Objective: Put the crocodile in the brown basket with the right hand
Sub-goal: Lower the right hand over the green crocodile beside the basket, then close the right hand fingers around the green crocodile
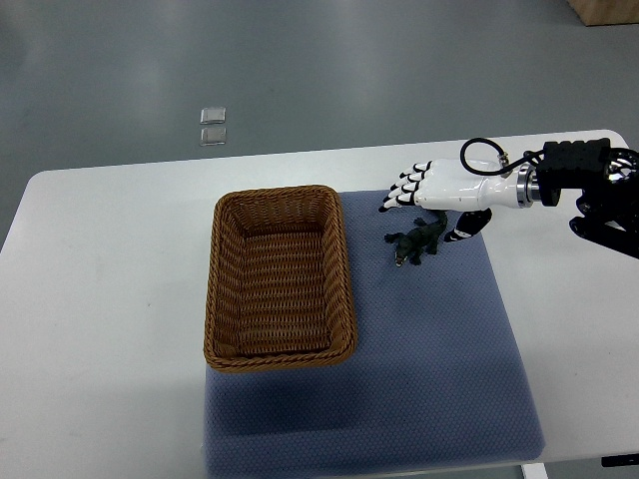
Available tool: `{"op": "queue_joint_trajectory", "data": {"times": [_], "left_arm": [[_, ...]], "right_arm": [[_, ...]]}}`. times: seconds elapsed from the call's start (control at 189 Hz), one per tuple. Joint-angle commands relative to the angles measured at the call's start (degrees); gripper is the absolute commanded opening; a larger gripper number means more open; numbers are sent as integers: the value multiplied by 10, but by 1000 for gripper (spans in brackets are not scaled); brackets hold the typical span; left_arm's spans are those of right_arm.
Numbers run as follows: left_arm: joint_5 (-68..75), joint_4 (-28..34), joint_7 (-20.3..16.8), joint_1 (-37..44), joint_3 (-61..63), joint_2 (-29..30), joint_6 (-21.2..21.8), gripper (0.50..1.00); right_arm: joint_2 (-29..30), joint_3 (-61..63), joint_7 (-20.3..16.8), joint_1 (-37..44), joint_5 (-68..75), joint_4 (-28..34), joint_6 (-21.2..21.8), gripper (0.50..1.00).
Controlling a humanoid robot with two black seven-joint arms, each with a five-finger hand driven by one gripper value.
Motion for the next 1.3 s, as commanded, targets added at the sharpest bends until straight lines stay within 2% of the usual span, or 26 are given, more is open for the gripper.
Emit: {"op": "queue_joint_trajectory", "data": {"times": [0.0, 0.382, 0.731, 0.964, 1.293], "left_arm": [[0, 0, 0, 0, 0, 0, 0, 1000], [0, 0, 0, 0, 0, 0, 0, 1000], [0, 0, 0, 0, 0, 0, 0, 1000], [0, 0, 0, 0, 0, 0, 0, 1000], [0, 0, 0, 0, 0, 0, 0, 1000]], "right_arm": [[5, -13, 0, 0, -1, 0, -24, 917], [31, -60, 0, -1, -34, -2, -83, 915], [61, -75, 0, -3, -44, -49, -74, 917], [61, -76, 0, -3, -46, -72, -42, 917], [72, -82, 0, -5, -58, -86, -41, 903]]}}
